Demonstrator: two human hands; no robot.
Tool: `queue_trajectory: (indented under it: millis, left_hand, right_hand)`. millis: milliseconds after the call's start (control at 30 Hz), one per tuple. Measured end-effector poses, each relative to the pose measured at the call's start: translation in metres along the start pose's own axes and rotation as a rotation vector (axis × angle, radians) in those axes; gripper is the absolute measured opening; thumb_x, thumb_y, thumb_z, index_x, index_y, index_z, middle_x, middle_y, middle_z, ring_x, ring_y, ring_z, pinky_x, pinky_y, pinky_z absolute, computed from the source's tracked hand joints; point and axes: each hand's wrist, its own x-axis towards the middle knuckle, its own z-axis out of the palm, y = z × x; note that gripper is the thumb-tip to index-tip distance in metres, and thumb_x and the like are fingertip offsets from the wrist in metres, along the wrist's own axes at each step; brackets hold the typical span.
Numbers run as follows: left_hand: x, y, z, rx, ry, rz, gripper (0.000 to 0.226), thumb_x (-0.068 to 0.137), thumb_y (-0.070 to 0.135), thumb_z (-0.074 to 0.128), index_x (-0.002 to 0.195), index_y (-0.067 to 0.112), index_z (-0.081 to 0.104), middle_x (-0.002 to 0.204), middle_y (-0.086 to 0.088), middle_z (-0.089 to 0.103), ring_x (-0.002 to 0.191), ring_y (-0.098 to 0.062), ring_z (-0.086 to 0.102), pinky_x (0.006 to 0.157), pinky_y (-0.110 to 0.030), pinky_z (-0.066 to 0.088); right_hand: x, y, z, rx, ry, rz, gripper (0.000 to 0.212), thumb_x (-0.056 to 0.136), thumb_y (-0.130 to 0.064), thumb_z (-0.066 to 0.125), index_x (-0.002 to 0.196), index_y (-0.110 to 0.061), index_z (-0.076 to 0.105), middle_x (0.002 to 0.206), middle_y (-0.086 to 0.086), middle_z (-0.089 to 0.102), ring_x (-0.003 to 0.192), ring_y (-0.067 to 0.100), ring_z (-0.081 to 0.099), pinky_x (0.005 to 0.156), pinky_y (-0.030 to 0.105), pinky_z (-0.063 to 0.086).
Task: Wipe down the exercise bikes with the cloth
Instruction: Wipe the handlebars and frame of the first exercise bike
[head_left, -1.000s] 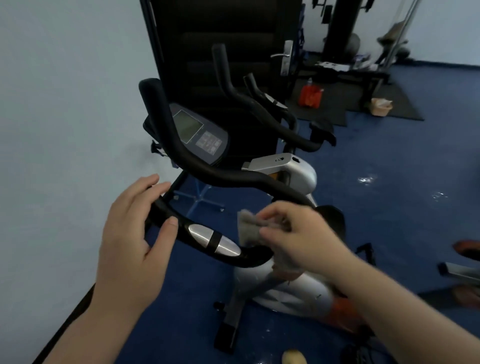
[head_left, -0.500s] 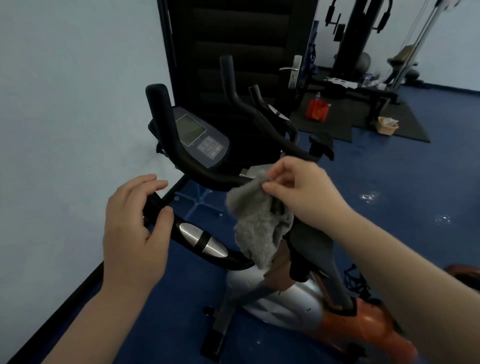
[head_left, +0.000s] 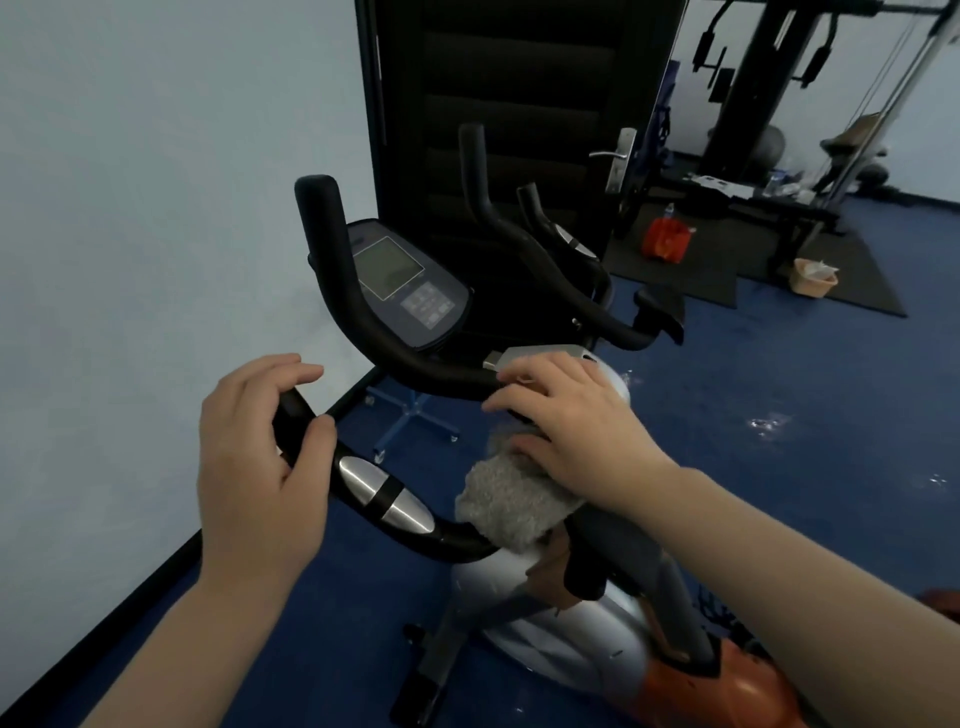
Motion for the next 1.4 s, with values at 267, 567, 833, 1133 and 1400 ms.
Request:
queue_trajectory:
  millis: [267,567,833,1133,1400]
  left_hand:
    - [0.000,-0.001,0.005,0.015,0.042,-0.001,0.032,0.083,0.010,0.053,0.112,0.020,0.059,0.118,0.019,0.048,0.115,-0.001,0.041,0.095,0.001,0.026]
    - [0.004,-0.012,-0.002,0.158,-0.016,0.125,0.029,0.084,0.007,0.054,0.111,0.011,0.060,0.118,0.004,0.053,0.113,-0.008,0.044,0.098,-0.006,0.027]
    - [0.039,-0.042,-0.024,0.130,-0.240,0.437,0.024,0.086,0.023,0.055,0.101,0.009,0.066,0.106,0.008,0.049,0.099,-0.010,0.043,0.090,-0.006,0.031]
    - [0.048,-0.054,-0.033,-0.214,-0.389,0.402,0.033,0.100,0.017,0.035,0.119,0.014,0.061,0.116,0.013,0.061,0.110,-0.003,0.058,0.092,-0.014,0.041]
    - [0.026,-0.054,-0.029,-0.407,-0.405,0.213,0.051,0.100,0.033,0.023,0.142,0.011,0.042,0.143,0.009,0.048,0.135,-0.009,0.043,0.107,-0.022,0.035]
  right_hand:
    - [0.000,-0.021,0.019,0.066,-0.444,-0.186,0.039,0.102,-0.040,0.020,0.102,-0.020,0.055,0.098,-0.002,0.064,0.094,0.021,0.052,0.100,0.040,0.033]
    - [0.026,-0.007,0.011,-0.078,-0.714,-0.317,0.039,0.105,-0.035,0.019,0.137,-0.029,0.040,0.123,-0.003,0.059,0.110,0.022,0.052,0.101,0.040,0.034]
    - [-0.011,-0.128,0.043,0.122,0.059,0.477,0.013,0.075,-0.013,0.068,0.083,-0.015,0.058,0.063,0.000,0.053,0.051,0.024,0.050,0.060,0.038,0.048]
    - [0.053,-0.172,0.037,0.095,0.164,0.577,0.017,0.090,-0.029,0.042,0.097,-0.017,0.051,0.076,-0.001,0.049,0.054,0.024,0.051,0.041,0.031,0.038]
    - [0.091,-0.185,0.031,0.083,0.244,0.623,0.049,0.065,-0.023,0.072,0.111,-0.014,0.056,0.074,0.001,0.059,0.042,0.021,0.044,0.039,0.021,0.015]
